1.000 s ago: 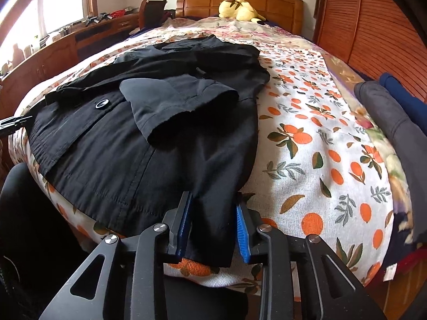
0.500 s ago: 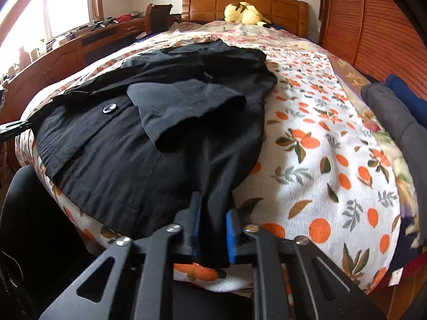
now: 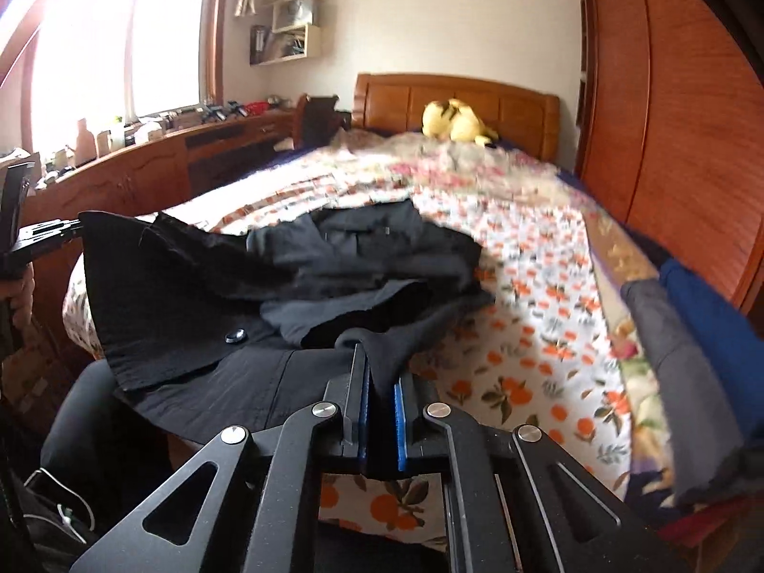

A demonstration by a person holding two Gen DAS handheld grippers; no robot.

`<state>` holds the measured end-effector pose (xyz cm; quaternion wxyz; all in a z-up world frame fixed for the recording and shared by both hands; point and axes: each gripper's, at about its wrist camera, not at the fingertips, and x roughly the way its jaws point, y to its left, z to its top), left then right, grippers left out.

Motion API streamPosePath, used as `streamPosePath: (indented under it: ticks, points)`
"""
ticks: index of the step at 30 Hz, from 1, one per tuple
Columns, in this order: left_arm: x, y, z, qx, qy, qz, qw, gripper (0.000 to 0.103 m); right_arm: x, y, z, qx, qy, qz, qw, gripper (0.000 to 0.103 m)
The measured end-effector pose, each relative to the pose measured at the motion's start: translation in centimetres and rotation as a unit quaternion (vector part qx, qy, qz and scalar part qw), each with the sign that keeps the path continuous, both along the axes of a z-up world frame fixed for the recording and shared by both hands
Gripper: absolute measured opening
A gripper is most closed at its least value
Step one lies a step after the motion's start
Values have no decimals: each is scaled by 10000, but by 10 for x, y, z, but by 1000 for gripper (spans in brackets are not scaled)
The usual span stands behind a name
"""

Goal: Fold large clothes
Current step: 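Lift the hem with both grippers and fold it toward the collar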

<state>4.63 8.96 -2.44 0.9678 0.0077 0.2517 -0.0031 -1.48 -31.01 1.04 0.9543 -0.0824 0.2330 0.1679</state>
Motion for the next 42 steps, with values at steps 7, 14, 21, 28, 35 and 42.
streamPosePath:
  ticks: [7,14,21,28,35,42]
  points:
    - [-33,0,22,121,-256,75,9996,5,-48,-1,25,-81,-333,122,9993,8]
    - [-32,9,11,92,-151,201,9996,5,-47,-9,14,-10,-311,215,9993,8]
    - [6,18,-14,-196,90,337,9992,5,-7,-11,-11,85,8,126,9999,8]
    - [67,18,-19,-129,-10,486,9987,5,81,-10,-37,340,278,-89,9990,8]
    - [131,30,-5,-358,-194,654,9970,5,170,-4,-29,217,154,-402,9988,8]
    - [196,37,-14,-115,-253,802,9964,5,275,23,-22,-311,218,-522,9979,8]
